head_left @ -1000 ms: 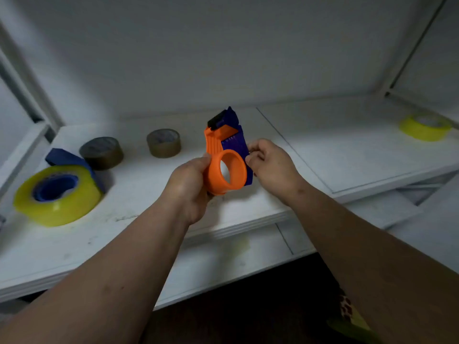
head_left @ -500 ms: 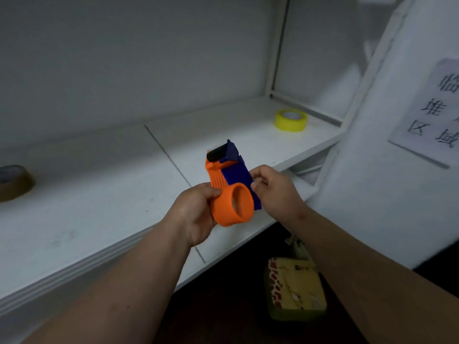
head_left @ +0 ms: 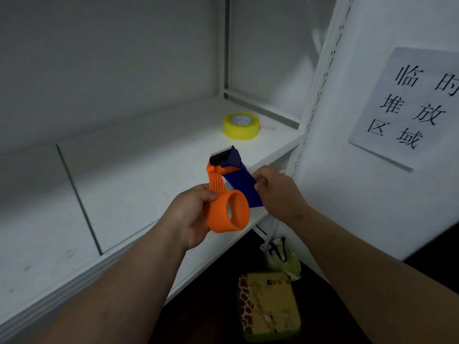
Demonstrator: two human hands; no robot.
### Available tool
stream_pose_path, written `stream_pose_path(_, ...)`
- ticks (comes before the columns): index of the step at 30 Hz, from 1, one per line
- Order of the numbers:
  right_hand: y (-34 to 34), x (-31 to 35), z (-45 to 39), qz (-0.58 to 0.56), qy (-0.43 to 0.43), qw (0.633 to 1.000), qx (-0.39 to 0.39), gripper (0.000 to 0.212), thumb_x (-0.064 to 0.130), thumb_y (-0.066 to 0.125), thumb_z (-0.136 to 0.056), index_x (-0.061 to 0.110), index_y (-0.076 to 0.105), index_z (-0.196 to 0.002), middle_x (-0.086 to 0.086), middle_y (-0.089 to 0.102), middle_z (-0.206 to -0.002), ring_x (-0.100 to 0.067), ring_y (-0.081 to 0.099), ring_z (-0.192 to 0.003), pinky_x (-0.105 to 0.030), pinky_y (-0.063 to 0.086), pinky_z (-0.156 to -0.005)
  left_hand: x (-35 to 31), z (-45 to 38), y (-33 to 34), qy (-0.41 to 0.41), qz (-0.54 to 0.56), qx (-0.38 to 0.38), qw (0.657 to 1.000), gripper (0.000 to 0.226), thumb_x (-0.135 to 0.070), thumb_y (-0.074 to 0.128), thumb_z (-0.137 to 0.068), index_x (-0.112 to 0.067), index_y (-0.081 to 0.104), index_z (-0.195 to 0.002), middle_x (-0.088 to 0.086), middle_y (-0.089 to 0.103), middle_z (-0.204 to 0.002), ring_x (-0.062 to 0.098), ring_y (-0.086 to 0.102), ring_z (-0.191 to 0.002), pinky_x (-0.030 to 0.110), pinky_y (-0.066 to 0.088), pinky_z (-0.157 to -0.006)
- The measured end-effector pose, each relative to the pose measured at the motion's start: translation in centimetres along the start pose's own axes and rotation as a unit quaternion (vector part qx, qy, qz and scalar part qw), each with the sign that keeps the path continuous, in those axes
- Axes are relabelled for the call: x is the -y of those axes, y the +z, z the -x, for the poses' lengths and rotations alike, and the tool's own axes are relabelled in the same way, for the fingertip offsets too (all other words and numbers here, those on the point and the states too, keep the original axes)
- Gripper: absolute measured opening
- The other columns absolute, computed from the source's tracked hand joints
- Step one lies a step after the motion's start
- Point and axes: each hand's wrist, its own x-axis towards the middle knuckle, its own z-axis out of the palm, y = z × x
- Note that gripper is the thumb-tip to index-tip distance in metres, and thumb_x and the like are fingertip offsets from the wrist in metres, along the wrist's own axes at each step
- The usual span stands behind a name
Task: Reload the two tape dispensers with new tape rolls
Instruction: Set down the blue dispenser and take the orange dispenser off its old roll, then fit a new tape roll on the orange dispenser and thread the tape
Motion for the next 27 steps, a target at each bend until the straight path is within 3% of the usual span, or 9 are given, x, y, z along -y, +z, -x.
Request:
stream_pose_path(2, 0.0, -0.8, -2.6, 0.03, 0.014, 0.999, -0.003, 0.02, 0.008, 0.04, -0.09, 0.016, 0.056, -0.099, -0.006, 0.066, -0.095, -0.023, 0.061, -0.083, -0.039, 0.054, -0.072, -1.2, -2.8, 0.6, -0.009, 0.002, 0.011, 1.0, 0.034, -0.007, 0.053, -0.088, -0.006, 0.061, -0.122, 0.021, 0.065, -0.127, 0.039, 0.063, -0.113, 0.055, 0.052, -0.094)
stream_pose_path(3, 0.0, -1.2, -4.0, 0.041, 0.022, 0.999, 0.002, 0.02, 0.01, 0.04, -0.09, 0.016, 0.056, -0.1, -0.006, 0.066, -0.096, -0.023, 0.061, -0.084, -0.039, 0.054, -0.073, -1.9, -4.1, 0.9, -0.012, 0.004, 0.013, 1.0, 0.032, -0.006, 0.054, -0.088, -0.007, 0.062, -0.12, 0.02, 0.065, -0.124, 0.038, 0.065, -0.109, 0.056, 0.053, -0.093)
stream_pose_path(6, -0.4, -2.2, -7.5, 0.066, 0.035, 0.997, 0.006, 0.019, 0.014, 0.044, -0.092, 0.014, 0.057, -0.106, -0.004, 0.064, -0.095, -0.022, 0.061, -0.086, -0.035, 0.052, -0.072, -4.2, -7.2, 1.7, -0.012, -0.005, 0.027, 1.0, 0.027, -0.009, 0.053, -0.09, -0.008, 0.062, -0.115, 0.017, 0.067, -0.115, 0.033, 0.067, -0.093, 0.044, 0.058, -0.068)
stream_pose_path(8, -0.6, -2.8, -9.6, 0.051, 0.046, 0.998, 0.0, 0.02, 0.02, 0.048, -0.092, 0.015, 0.058, -0.109, -0.001, 0.064, -0.096, -0.02, 0.063, -0.089, -0.034, 0.052, -0.075, -5.8, -9.1, 2.1, -0.011, -0.002, 0.025, 1.0, 0.022, -0.012, 0.054, -0.093, -0.01, 0.063, -0.112, 0.014, 0.07, -0.109, 0.031, 0.068, -0.089, 0.04, 0.057, -0.062)
stream_pose_path(13, 0.0, -3.6, -15.0, 0.074, 0.062, 0.995, -0.002, 0.021, 0.025, 0.049, -0.091, 0.017, 0.06, -0.107, -0.004, 0.065, -0.098, -0.026, 0.064, -0.088, -0.037, 0.054, -0.076, -8.8, -12.4, 1.4, -0.019, 0.038, 0.001, 0.999, 0.035, -0.011, 0.048, -0.092, -0.008, 0.061, -0.125, 0.016, 0.068, -0.122, 0.034, 0.065, -0.101, 0.044, 0.053, -0.077)
stream_pose_path(16, 0.9, -3.4, -18.9, 0.103, 0.031, 0.994, -0.005, 0.023, 0.022, 0.048, -0.089, 0.017, 0.062, -0.108, -0.006, 0.064, -0.109, -0.028, 0.061, -0.098, -0.042, 0.051, -0.085, -10.3, -13.7, 0.4, -0.008, 0.055, 0.01, 0.998, 0.052, -0.007, 0.038, -0.088, -0.006, 0.056, -0.136, 0.019, 0.061, -0.134, 0.035, 0.055, -0.113, 0.043, 0.041, -0.089)
stream_pose_path(21, 2.2, -4.2, -24.8, 0.223, -0.058, 0.973, -0.033, 0.04, 0.021, 0.055, -0.084, 0.017, 0.056, -0.124, -0.01, 0.055, -0.129, -0.032, 0.048, -0.118, -0.043, 0.041, -0.095, -11.4, -14.3, 0.1, 0.033, 0.033, -0.006, 0.999, 0.044, 0.0, 0.039, -0.092, -0.018, 0.065, -0.122, 0.003, 0.071, -0.101, 0.019, 0.058, -0.082, 0.03, 0.037, -0.066)
stream_pose_path(24, 2.5, -5.3, -28.0, 0.338, -0.095, 0.936, 0.021, 0.053, 0.024, 0.054, -0.082, 0.014, 0.044, -0.133, -0.009, 0.05, -0.137, -0.029, 0.043, -0.126, -0.042, 0.034, -0.102, -11.4, -14.9, 0.4, 0.049, 0.063, -0.063, 0.995, 0.043, 0.001, 0.045, -0.093, -0.019, 0.064, -0.126, -0.004, 0.074, -0.091, 0.012, 0.06, -0.073, 0.026, 0.037, -0.064)
stream_pose_path(27, 2.8, -7.0, -29.5, 0.417, -0.11, 0.9, 0.058, 0.049, 0.028, 0.052, -0.083, 0.021, 0.043, -0.131, -0.003, 0.05, -0.134, -0.023, 0.039, -0.129, -0.048, 0.023, -0.109, -11.0, -15.6, 1.2, 0.058, 0.118, -0.121, 0.984, 0.042, 0.0, 0.05, -0.092, -0.017, 0.064, -0.128, -0.005, 0.075, -0.085, 0.011, 0.059, -0.071, 0.024, 0.039, -0.064)
